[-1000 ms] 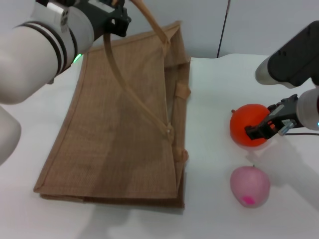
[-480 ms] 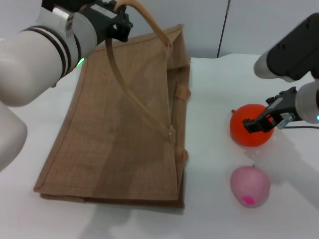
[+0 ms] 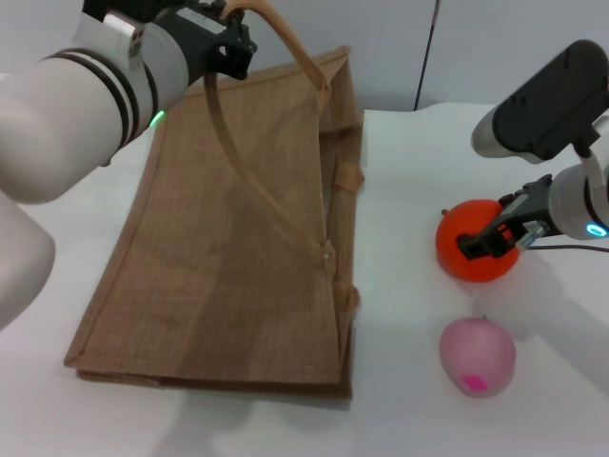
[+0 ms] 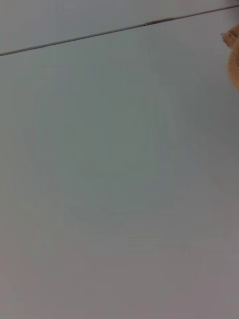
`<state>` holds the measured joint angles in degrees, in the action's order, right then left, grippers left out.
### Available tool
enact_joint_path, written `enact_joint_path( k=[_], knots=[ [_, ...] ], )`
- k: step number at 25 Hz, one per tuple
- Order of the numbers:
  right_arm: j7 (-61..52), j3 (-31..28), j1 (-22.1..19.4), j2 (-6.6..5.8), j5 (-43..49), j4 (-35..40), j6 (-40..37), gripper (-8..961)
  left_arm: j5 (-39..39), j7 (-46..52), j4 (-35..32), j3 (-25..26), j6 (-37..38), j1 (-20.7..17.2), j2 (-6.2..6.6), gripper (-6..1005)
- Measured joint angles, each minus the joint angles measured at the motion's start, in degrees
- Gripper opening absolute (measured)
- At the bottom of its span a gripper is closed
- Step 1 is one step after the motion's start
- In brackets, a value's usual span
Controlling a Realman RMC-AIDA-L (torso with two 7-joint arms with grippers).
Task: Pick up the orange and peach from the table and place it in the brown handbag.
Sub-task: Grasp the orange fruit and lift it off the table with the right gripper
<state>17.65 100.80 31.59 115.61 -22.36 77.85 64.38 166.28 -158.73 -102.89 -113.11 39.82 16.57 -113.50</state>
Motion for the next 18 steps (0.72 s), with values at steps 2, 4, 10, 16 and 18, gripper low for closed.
enact_joint_path(
  k=[2, 4, 10, 16, 18],
  knots=[
    [0.0, 0.1, 0.5, 0.04, 0.0, -1.3, -0.5, 759, 0.0, 0.0, 0.0, 0.0, 0.0, 0.0, -0.03, 122],
    [0.0, 0.1, 0.9, 0.06, 0.0, -2.3, -0.9, 758, 0.0, 0.0, 0.0, 0.0, 0.0, 0.0, -0.04, 122],
    [0.0, 0.2, 2.2, 0.05, -0.1, -4.6, -1.6, 755, 0.0, 0.0, 0.2, 0.0, 0.0, 0.1, -0.16, 122],
    [0.1, 0.2, 2.6, 0.05, 0.0, -4.8, -1.1, 753, 0.0, 0.0, 0.4, 0.0, 0.0, 0.2, -0.39, 122],
    [-0.1, 0.0, 2.7, 0.05, 0.0, -4.8, -0.8, 752, 0.0, 0.0, 0.4, 0.0, 0.0, 0.3, -0.41, 122]
  ],
)
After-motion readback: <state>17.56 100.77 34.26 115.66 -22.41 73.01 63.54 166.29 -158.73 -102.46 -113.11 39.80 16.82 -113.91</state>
